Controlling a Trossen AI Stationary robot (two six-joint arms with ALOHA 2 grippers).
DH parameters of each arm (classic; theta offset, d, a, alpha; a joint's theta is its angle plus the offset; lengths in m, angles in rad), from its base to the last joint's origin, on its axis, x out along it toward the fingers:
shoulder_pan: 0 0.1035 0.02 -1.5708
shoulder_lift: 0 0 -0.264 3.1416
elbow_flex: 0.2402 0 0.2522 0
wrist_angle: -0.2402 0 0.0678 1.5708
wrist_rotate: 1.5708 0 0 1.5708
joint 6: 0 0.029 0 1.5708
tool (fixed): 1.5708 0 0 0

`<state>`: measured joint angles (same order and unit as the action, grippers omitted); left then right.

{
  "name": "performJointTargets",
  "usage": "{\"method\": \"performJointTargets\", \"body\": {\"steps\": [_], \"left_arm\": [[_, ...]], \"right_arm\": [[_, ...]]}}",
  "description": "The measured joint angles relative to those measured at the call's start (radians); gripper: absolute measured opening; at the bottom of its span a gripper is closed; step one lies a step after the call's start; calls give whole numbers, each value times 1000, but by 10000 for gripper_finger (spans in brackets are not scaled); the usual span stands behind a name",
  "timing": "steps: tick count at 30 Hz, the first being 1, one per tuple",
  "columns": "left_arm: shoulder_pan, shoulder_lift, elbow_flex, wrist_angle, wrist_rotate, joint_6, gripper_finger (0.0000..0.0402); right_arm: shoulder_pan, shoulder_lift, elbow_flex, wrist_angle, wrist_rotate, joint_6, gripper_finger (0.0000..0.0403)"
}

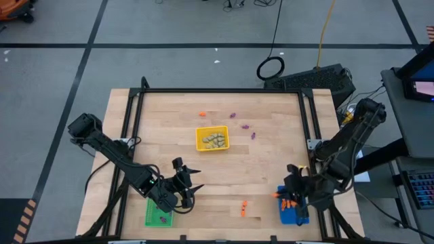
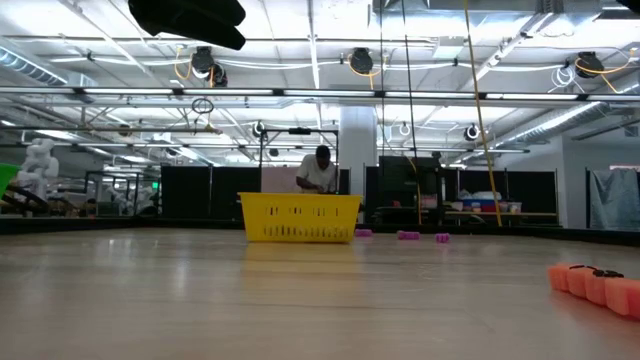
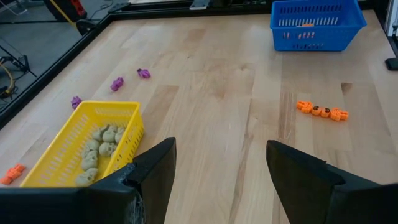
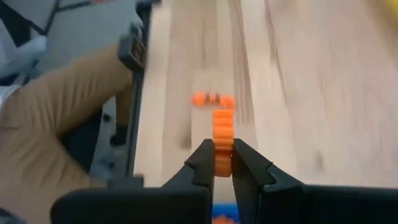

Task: Sort Halloween decoration
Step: Put the orange skeleton toy in the blue basket

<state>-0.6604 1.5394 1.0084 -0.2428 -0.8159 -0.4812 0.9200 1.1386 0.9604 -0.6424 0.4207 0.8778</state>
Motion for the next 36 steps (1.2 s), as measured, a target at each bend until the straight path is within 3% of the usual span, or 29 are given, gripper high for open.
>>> {"method": "performJointTargets", "body": {"steps": [16, 29, 36], "left_arm": [[0, 0, 0, 3, 0, 0, 249], [0, 0, 0, 3, 0, 0, 249], [0, 0, 0, 3, 0, -7, 249]], "right_arm": [[12, 149, 0, -314, -298, 430, 16], [12, 306, 0, -297, -422, 458, 16], [12, 365, 0, -298, -426, 493, 27]]}}
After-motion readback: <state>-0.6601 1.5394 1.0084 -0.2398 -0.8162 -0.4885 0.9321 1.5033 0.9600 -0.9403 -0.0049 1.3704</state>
